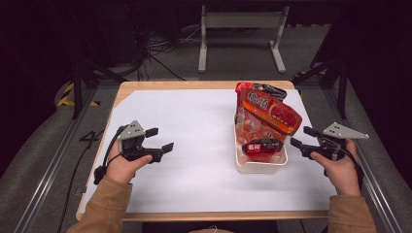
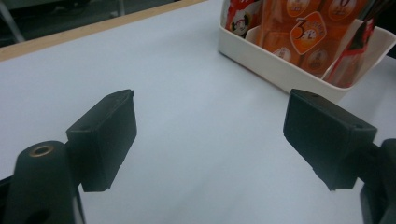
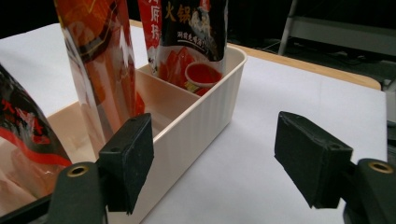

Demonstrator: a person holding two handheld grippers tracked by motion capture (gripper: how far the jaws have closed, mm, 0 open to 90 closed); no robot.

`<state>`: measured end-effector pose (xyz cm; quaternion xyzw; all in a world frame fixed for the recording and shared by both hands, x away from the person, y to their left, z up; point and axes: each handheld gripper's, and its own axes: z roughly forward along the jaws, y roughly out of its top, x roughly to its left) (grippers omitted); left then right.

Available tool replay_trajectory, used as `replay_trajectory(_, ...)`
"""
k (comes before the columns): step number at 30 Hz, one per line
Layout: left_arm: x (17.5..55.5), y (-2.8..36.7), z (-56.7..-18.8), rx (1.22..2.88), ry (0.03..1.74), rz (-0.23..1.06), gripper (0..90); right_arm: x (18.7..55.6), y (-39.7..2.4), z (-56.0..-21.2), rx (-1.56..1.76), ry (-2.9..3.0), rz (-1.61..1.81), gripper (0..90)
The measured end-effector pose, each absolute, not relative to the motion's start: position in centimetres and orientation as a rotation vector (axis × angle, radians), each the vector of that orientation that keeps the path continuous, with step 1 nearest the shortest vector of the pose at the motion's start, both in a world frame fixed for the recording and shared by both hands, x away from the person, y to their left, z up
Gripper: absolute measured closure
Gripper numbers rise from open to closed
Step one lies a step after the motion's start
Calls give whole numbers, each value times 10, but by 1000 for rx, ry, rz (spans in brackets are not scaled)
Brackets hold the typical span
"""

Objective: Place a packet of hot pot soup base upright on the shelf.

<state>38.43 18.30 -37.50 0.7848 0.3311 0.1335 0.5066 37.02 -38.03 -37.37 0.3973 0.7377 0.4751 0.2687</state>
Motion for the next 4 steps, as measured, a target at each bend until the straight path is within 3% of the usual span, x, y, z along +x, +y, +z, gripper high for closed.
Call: replay_trajectory(4,385,188,-376,1885,808,333,180,370,-381,-373,1050,1988,1289,302)
